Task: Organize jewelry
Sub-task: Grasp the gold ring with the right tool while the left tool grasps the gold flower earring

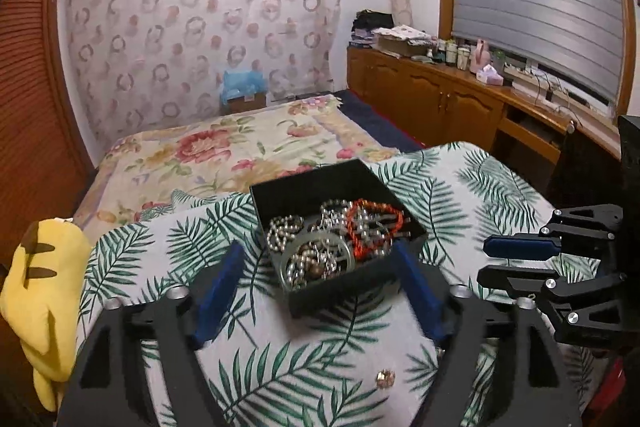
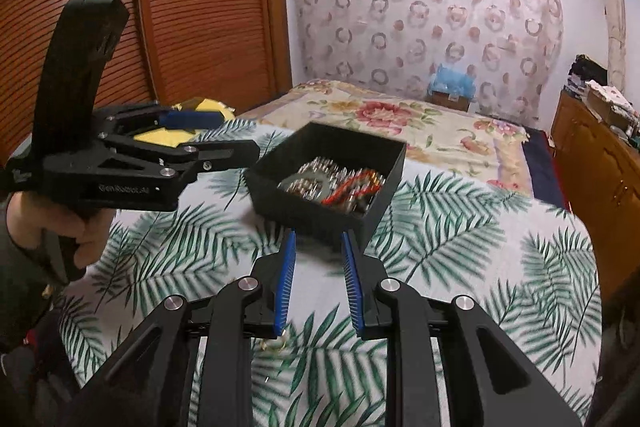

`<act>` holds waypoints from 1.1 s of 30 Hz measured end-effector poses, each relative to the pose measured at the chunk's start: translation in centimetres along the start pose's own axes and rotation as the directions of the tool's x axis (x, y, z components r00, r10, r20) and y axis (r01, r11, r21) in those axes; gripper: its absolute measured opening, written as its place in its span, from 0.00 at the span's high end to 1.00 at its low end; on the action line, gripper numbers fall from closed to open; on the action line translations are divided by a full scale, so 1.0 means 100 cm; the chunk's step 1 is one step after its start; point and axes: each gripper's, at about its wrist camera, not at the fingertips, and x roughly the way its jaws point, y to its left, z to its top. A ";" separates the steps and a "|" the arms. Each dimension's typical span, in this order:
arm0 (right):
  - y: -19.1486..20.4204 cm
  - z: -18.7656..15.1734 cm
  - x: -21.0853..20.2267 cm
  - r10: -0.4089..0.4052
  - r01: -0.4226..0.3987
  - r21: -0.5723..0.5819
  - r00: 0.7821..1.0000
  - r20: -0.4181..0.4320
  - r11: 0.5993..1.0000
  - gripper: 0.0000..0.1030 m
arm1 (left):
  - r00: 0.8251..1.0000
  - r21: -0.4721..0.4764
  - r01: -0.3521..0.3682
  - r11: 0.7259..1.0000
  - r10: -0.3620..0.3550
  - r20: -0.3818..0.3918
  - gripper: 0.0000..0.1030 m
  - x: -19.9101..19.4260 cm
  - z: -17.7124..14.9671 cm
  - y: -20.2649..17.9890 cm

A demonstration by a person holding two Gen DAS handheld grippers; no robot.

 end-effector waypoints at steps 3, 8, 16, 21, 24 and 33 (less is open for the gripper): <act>0.005 -0.011 0.000 0.011 -0.011 -0.003 1.000 -0.027 1.000 0.75 | 1.000 0.014 0.001 1.000 -0.001 -0.002 0.10 -0.007 -0.006 0.000; 0.013 -0.029 0.003 0.004 -0.005 -0.014 0.998 -0.070 1.000 0.64 | 1.000 0.009 0.010 1.000 -0.010 -0.029 0.07 -0.014 -0.019 0.002; 0.025 -0.046 0.015 0.023 -0.029 -0.040 0.989 -0.146 0.999 0.62 | 0.992 0.009 0.042 0.999 -0.040 -0.119 0.07 -0.005 -0.052 0.003; 0.034 -0.048 0.029 0.015 -0.031 -0.082 0.980 -0.198 0.996 0.62 | 0.983 0.015 0.040 0.999 -0.037 -0.182 0.07 0.011 -0.070 0.000; 0.035 -0.048 0.036 -0.003 -0.019 -0.098 0.975 -0.224 0.995 0.62 | 0.978 0.026 0.048 0.999 -0.041 -0.204 0.07 0.015 -0.075 0.000; 0.036 -0.049 0.043 -0.029 -0.011 -0.160 0.968 -0.249 0.987 0.79 | 0.970 0.041 0.079 0.996 -0.067 -0.235 0.07 0.020 -0.082 -0.005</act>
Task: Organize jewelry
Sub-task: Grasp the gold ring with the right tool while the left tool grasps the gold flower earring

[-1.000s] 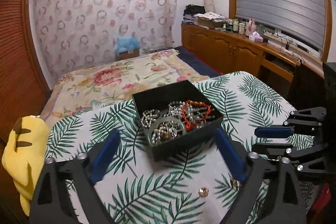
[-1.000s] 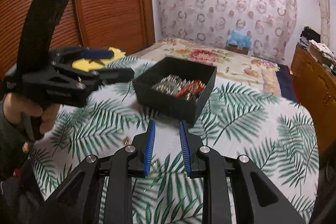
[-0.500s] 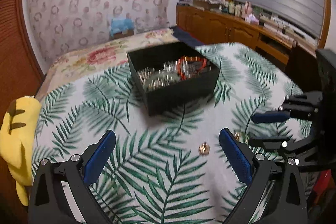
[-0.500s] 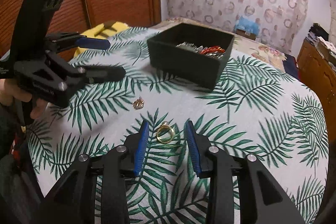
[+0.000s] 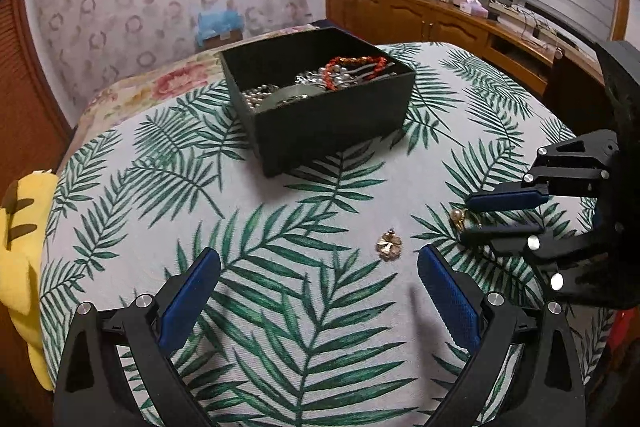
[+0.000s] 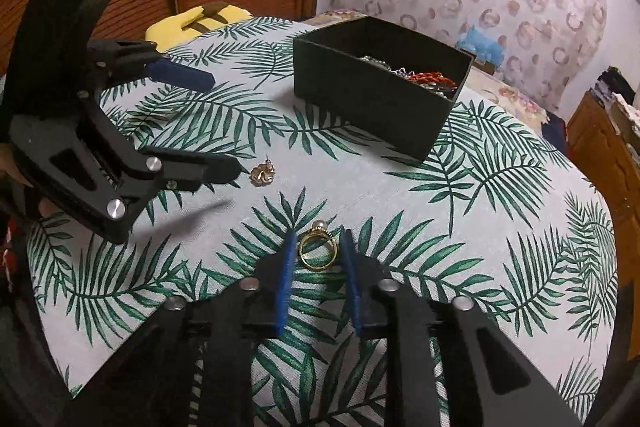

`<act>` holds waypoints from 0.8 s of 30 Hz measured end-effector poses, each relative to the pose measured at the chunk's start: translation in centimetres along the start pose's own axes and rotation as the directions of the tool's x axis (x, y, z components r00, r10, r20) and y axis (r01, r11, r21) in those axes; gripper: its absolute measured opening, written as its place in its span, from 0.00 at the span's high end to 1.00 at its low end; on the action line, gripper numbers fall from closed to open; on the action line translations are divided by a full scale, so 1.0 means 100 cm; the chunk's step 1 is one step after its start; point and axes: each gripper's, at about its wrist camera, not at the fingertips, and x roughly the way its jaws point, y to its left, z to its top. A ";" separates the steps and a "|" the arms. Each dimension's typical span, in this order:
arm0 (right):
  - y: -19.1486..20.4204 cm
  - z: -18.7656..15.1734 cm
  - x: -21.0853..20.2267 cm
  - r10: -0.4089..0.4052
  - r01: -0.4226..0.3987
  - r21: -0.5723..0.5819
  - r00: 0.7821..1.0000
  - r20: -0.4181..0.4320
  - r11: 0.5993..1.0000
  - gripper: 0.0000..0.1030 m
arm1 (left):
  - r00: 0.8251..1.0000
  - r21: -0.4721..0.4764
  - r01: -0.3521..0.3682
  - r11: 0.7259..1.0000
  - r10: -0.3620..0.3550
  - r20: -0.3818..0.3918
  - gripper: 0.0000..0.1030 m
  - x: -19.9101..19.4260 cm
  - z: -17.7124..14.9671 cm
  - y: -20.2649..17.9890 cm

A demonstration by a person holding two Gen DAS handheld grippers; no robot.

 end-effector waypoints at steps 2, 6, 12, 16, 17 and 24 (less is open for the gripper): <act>-0.002 0.000 0.000 -0.001 0.001 -0.001 1.000 -0.001 1.000 0.79 | 1.000 0.008 0.000 1.000 0.000 -0.004 0.07 0.002 0.001 -0.003; -0.007 -0.004 -0.004 0.001 -0.001 0.013 1.000 0.009 1.000 0.79 | 1.000 0.026 0.003 1.000 -0.003 -0.002 0.08 0.003 0.002 -0.010; -0.018 -0.007 -0.016 -0.003 0.002 0.045 0.999 0.038 0.999 0.79 | 1.000 0.036 0.029 0.999 -0.029 -0.003 0.25 0.003 0.007 -0.018; -0.022 -0.006 -0.022 -0.008 0.005 0.059 0.999 0.052 0.998 0.79 | 1.000 0.058 0.030 0.998 -0.030 -0.010 0.51 0.005 0.008 -0.025; -0.022 -0.006 -0.023 -0.008 0.005 0.060 0.998 0.055 0.998 0.79 | 0.999 0.062 0.032 0.998 -0.031 -0.010 0.54 0.005 0.008 -0.027; -0.028 -0.006 -0.026 -0.011 0.007 0.068 0.998 0.060 0.998 0.79 | 0.999 0.089 0.034 0.995 -0.032 -0.026 0.68 0.012 0.008 -0.035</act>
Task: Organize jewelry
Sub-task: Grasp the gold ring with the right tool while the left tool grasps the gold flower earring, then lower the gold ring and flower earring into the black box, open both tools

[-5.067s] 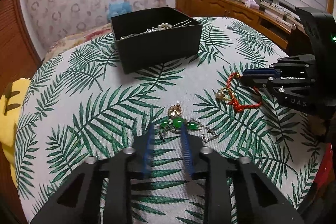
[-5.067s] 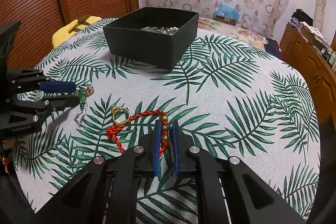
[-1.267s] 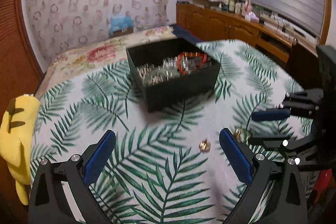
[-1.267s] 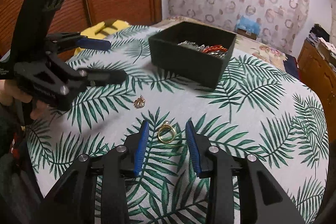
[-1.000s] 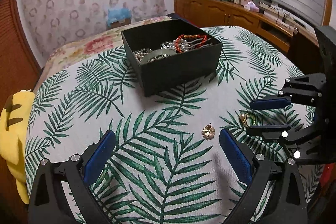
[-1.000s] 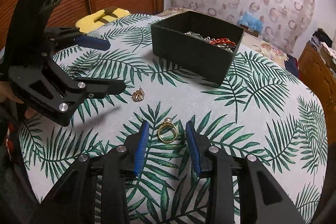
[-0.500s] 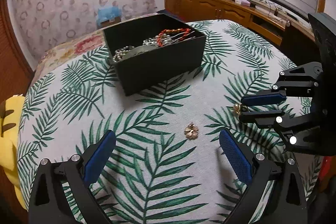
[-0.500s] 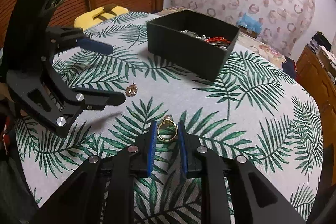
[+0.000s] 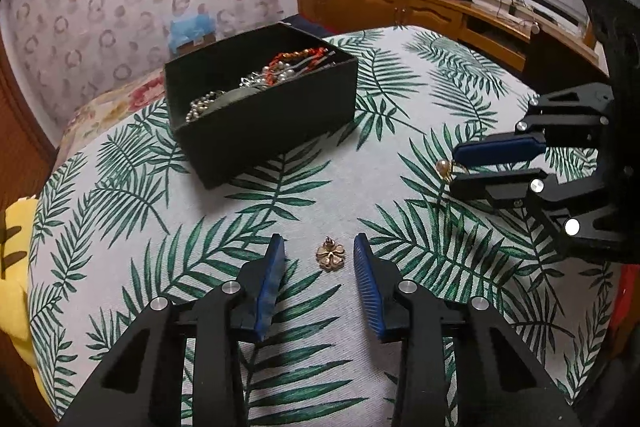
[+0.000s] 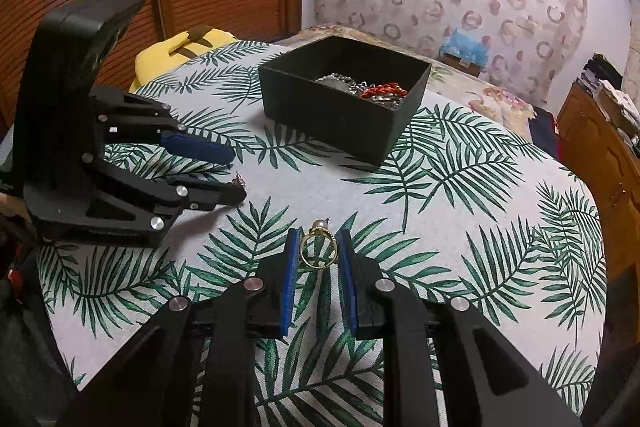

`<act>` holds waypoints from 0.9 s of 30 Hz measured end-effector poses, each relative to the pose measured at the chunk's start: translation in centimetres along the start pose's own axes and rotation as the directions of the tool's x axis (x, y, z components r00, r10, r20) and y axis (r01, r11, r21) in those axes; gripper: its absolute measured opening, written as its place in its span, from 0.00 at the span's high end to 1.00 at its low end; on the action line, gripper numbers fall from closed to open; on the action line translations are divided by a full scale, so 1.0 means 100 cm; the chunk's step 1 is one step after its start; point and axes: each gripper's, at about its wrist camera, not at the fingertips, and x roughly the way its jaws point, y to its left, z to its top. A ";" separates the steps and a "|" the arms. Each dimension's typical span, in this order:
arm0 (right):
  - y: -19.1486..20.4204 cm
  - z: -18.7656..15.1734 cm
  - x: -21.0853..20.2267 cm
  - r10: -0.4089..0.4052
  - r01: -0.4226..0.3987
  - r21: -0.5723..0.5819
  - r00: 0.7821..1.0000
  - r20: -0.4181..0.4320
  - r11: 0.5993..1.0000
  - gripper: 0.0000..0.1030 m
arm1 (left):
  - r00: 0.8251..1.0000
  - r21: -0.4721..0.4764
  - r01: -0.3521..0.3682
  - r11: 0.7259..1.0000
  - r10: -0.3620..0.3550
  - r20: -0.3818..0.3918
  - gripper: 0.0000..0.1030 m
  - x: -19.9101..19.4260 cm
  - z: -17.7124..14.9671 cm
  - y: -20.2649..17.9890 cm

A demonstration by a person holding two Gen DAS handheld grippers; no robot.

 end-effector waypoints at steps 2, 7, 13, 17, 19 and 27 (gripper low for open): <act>0.000 0.000 0.000 -0.001 0.001 0.001 1.000 -0.001 1.000 0.79 | 1.000 0.006 0.005 1.000 -0.005 0.001 0.71 0.001 0.000 0.000; -0.001 0.002 -0.001 -0.001 0.001 0.001 1.000 0.005 1.000 0.79 | 1.000 0.004 0.015 1.000 -0.015 0.001 0.86 0.002 0.001 0.002; -0.003 0.017 -0.005 0.000 0.000 -0.002 0.999 0.033 1.000 0.79 | 1.000 -0.043 0.000 0.999 0.001 0.027 0.86 -0.004 0.008 0.012; -0.006 0.038 -0.011 0.003 -0.003 -0.002 0.997 0.076 1.000 0.79 | 0.997 -0.070 -0.009 0.998 0.014 0.074 0.86 -0.016 0.019 0.019; -0.007 0.051 -0.012 -0.002 0.003 -0.008 0.996 0.093 1.000 0.79 | 0.995 -0.082 -0.022 0.996 0.029 0.094 0.86 -0.022 0.025 0.023; -0.026 0.098 0.003 -0.031 0.033 -0.014 0.993 0.114 0.999 0.79 | 0.986 -0.124 -0.037 0.992 0.057 0.156 0.86 -0.037 0.049 0.042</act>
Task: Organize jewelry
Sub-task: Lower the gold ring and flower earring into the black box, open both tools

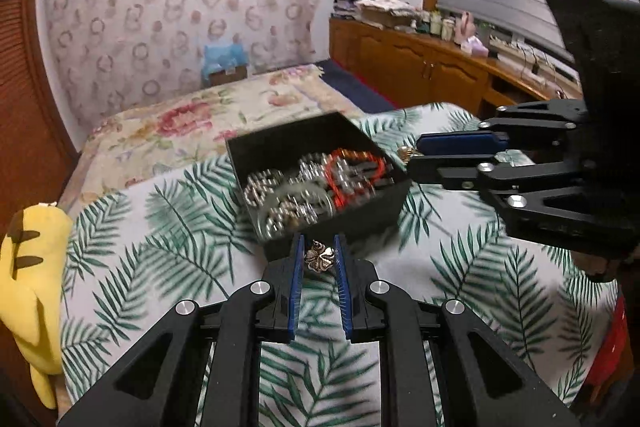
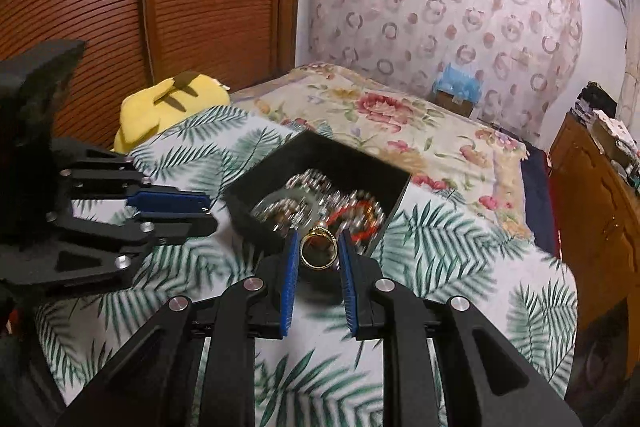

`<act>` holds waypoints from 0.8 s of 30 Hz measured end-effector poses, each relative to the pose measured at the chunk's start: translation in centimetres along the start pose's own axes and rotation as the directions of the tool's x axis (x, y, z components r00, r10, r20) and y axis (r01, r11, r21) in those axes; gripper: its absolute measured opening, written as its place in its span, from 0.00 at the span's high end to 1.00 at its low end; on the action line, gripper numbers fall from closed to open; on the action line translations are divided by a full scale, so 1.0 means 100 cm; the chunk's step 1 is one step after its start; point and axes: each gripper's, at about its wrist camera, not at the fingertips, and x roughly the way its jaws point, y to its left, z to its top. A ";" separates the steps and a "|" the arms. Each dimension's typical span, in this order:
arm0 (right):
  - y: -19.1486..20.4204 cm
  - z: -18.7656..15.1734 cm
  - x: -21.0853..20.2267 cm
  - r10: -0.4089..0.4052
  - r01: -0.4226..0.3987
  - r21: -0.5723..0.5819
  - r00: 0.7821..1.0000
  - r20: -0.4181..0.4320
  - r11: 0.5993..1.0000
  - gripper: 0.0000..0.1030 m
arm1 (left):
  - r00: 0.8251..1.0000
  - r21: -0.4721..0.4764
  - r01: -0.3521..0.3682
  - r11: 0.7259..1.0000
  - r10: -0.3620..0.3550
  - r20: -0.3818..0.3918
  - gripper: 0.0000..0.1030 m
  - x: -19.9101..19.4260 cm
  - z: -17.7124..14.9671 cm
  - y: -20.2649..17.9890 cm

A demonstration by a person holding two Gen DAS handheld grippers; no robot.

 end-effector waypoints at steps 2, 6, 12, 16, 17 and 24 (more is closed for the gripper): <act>-0.007 0.008 0.007 0.005 -0.005 0.023 1.000 0.002 1.000 0.79 | 1.000 -0.013 -0.004 1.000 0.004 0.003 0.86 0.003 0.007 0.005; -0.019 0.020 0.025 0.013 -0.014 0.078 1.000 0.011 0.997 0.79 | 1.000 -0.041 -0.025 0.999 0.025 0.003 0.86 0.012 0.016 0.015; -0.020 0.023 0.046 0.003 -0.003 0.058 1.000 -0.002 0.998 0.78 | 0.999 -0.057 -0.035 0.998 0.035 -0.002 0.86 0.023 0.021 0.025; -0.020 0.024 0.051 0.001 0.000 0.057 1.000 -0.006 0.998 0.78 | 0.999 -0.076 -0.032 0.997 0.032 0.000 0.86 0.030 0.023 0.029; -0.020 0.024 0.051 -0.001 0.001 0.058 1.000 -0.005 0.998 0.71 | 1.000 -0.079 -0.031 0.996 0.031 0.000 0.86 0.032 0.024 0.029; -0.032 0.022 0.042 -0.025 0.024 0.082 1.000 0.011 0.996 0.60 | 0.999 -0.082 -0.029 0.996 0.030 0.012 0.86 0.041 0.030 0.026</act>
